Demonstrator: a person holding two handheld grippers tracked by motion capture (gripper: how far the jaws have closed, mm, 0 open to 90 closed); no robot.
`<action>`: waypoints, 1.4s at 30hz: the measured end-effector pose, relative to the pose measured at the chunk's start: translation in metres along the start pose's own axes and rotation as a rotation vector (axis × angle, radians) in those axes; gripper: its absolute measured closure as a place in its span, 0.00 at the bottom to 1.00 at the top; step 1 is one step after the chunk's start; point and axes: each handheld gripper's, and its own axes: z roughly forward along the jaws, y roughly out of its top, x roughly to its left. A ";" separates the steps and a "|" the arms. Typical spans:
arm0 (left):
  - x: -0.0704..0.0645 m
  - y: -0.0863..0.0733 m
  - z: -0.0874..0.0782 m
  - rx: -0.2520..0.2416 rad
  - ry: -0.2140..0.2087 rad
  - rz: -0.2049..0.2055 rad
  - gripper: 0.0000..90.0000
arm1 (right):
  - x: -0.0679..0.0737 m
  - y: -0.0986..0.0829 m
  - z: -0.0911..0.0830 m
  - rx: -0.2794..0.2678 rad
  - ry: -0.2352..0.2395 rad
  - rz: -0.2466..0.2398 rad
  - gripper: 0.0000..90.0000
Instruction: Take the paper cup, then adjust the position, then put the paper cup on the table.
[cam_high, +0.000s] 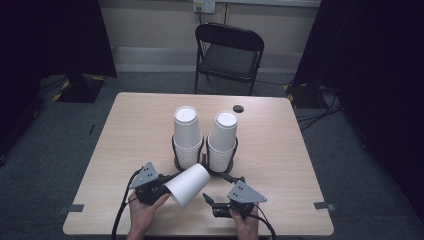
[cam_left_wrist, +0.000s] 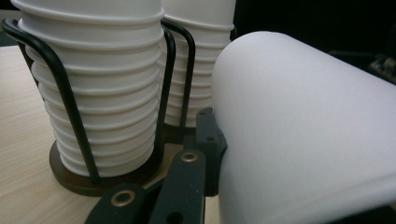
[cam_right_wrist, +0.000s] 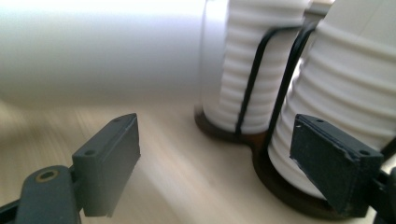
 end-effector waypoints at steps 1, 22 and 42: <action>0.000 0.000 0.000 0.000 0.000 0.000 0.96 | 0.000 0.000 0.000 0.000 0.000 0.000 0.17; 0.007 0.021 0.002 0.238 -0.021 -0.006 0.96 | 0.021 -0.004 0.012 0.106 -0.161 -0.275 0.15; -0.003 0.032 0.022 0.388 -0.053 -0.022 0.96 | 0.041 0.000 0.020 0.179 -0.246 -0.577 0.14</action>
